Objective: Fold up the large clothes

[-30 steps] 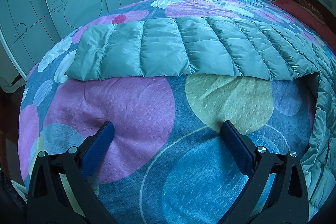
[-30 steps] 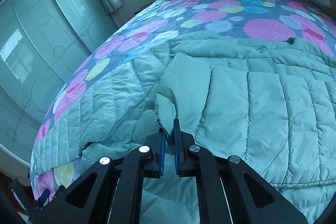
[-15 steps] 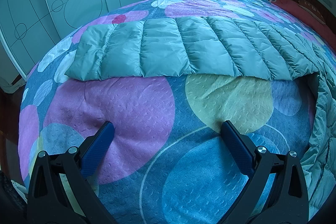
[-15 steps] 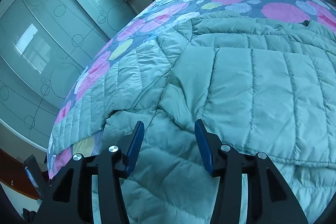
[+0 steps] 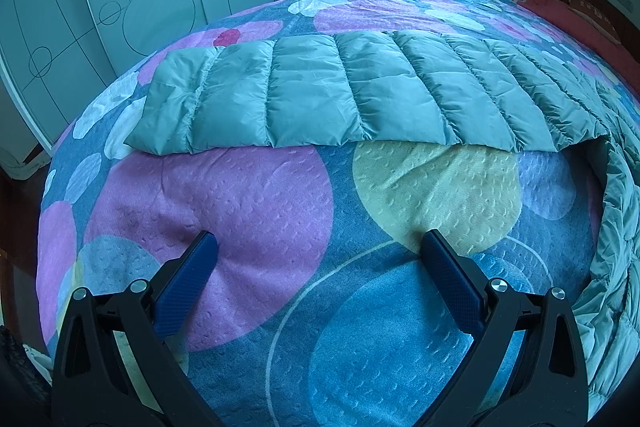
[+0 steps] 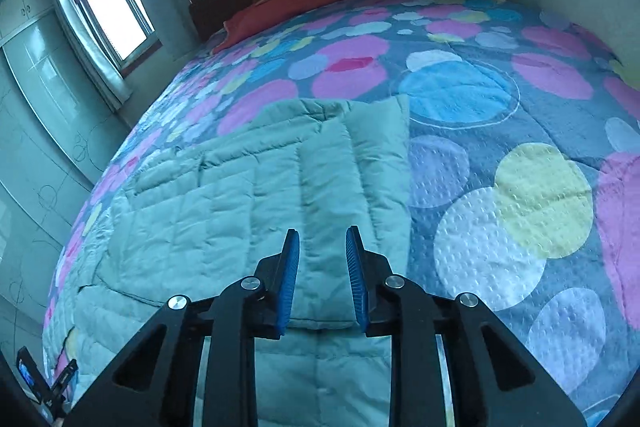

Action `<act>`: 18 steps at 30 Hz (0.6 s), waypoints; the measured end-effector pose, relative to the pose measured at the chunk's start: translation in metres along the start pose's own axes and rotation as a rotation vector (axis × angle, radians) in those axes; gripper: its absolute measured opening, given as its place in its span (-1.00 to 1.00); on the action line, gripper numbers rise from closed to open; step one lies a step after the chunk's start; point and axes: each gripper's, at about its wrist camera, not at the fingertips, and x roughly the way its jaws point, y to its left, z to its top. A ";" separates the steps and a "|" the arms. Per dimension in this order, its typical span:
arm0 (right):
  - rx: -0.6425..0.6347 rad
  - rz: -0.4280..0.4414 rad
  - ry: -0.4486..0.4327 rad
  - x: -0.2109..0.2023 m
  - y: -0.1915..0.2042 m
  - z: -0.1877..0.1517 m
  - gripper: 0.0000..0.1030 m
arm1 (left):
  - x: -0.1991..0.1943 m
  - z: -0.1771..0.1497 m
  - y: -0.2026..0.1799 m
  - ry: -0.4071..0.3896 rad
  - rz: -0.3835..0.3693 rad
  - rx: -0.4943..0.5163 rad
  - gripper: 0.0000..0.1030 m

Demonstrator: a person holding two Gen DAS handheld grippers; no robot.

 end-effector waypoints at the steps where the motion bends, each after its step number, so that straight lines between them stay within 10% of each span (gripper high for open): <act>1: 0.000 -0.006 0.024 0.010 -0.004 -0.005 -0.52 | 0.000 0.000 0.000 0.001 0.000 0.000 0.96; 13: -0.046 -0.017 0.006 0.016 -0.007 0.021 -0.52 | 0.000 0.000 0.000 0.000 -0.001 -0.001 0.96; 18: -0.040 -0.019 0.126 0.064 -0.017 0.019 -0.52 | 0.000 0.000 0.000 0.000 -0.003 -0.002 0.96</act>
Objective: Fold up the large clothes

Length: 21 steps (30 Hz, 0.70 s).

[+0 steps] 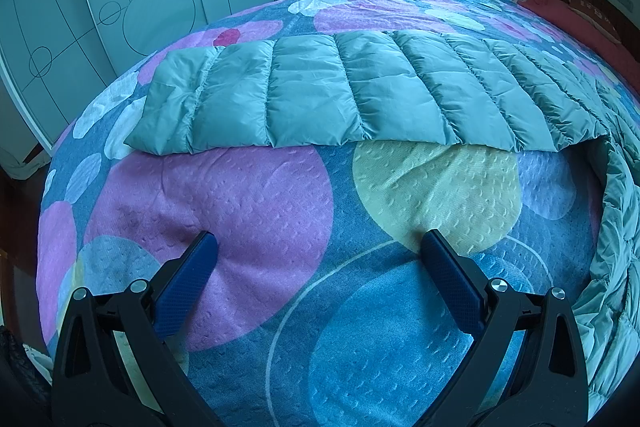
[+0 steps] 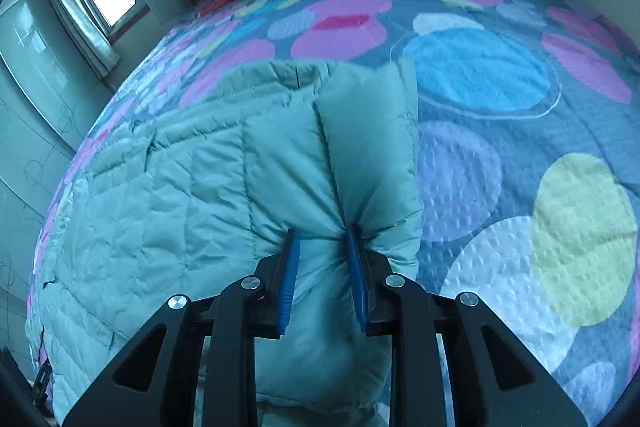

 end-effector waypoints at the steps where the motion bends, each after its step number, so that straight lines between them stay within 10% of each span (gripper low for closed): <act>1: -0.004 -0.004 -0.002 -0.002 0.002 0.001 -0.52 | 0.000 0.000 0.000 0.000 -0.001 -0.001 0.96; 8: -0.008 -0.035 -0.113 -0.027 0.004 0.037 -0.50 | 0.000 0.000 0.000 -0.001 0.001 0.000 0.96; 14: 0.022 -0.060 -0.014 0.024 -0.011 0.047 -0.49 | 0.000 0.000 0.000 -0.001 0.002 0.001 0.96; 21: 0.008 -0.061 -0.048 -0.009 0.010 0.037 -0.43 | 0.000 0.000 0.000 -0.002 0.002 0.000 0.96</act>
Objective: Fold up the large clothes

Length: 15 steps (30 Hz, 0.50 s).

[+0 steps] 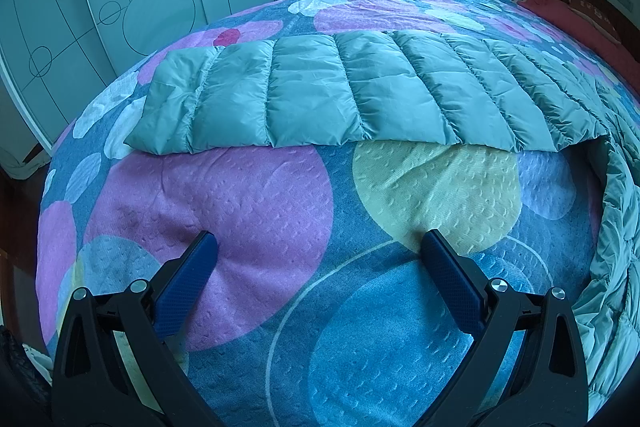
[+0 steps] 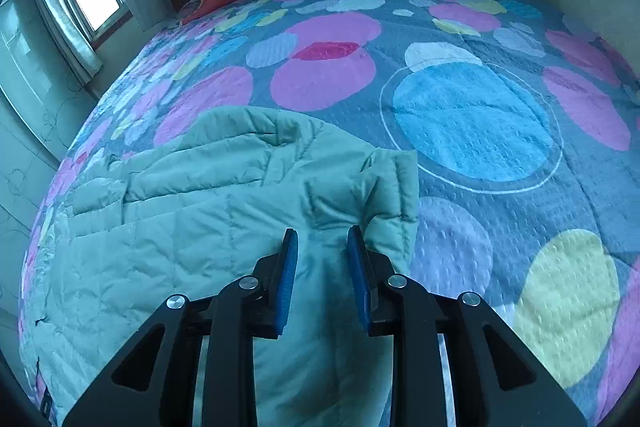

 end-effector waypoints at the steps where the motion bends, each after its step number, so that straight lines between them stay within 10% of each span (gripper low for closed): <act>1: -0.001 0.016 -0.018 -0.012 0.006 -0.007 -0.11 | 0.000 0.000 0.000 0.000 0.000 0.000 0.96; 3: -0.004 0.048 -0.059 -0.034 0.019 -0.025 0.23 | 0.000 0.000 -0.001 0.000 -0.001 0.000 0.96; 15: -0.085 0.005 -0.042 -0.026 0.058 -0.081 0.23 | 0.000 0.000 -0.001 -0.001 0.000 0.000 0.96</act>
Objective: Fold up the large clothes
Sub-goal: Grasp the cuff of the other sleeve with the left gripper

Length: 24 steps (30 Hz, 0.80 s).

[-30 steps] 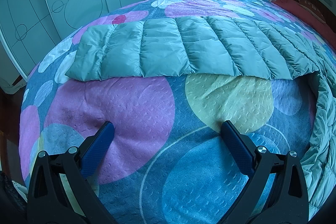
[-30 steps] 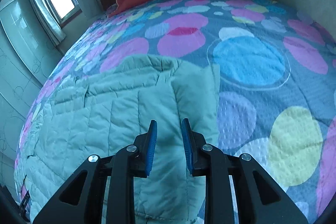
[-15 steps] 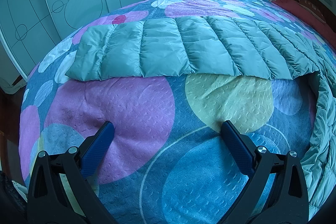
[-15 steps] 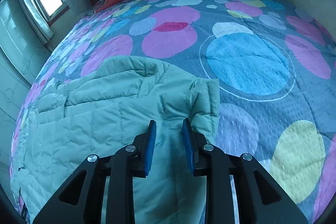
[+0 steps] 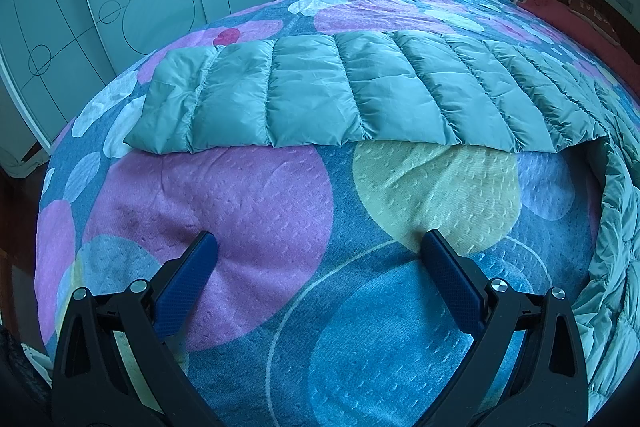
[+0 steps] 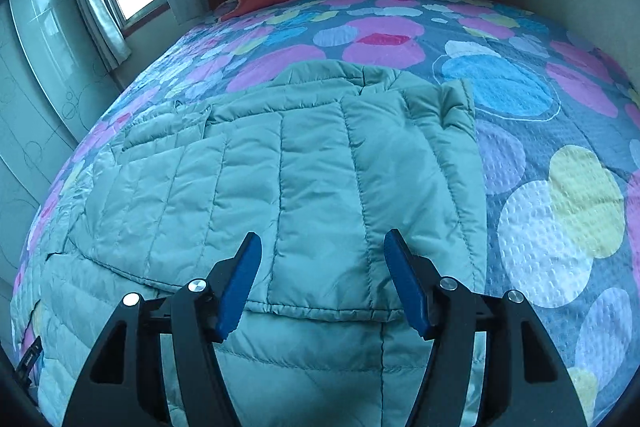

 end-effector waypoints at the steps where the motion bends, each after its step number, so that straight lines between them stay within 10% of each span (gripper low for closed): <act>1: -0.012 -0.014 0.010 0.005 0.002 -0.002 0.23 | 0.000 0.000 0.000 0.000 0.000 0.000 0.96; 24: 0.008 -0.036 -0.016 -0.042 0.005 -0.036 0.24 | -0.006 0.020 0.061 0.008 -0.198 -0.206 0.86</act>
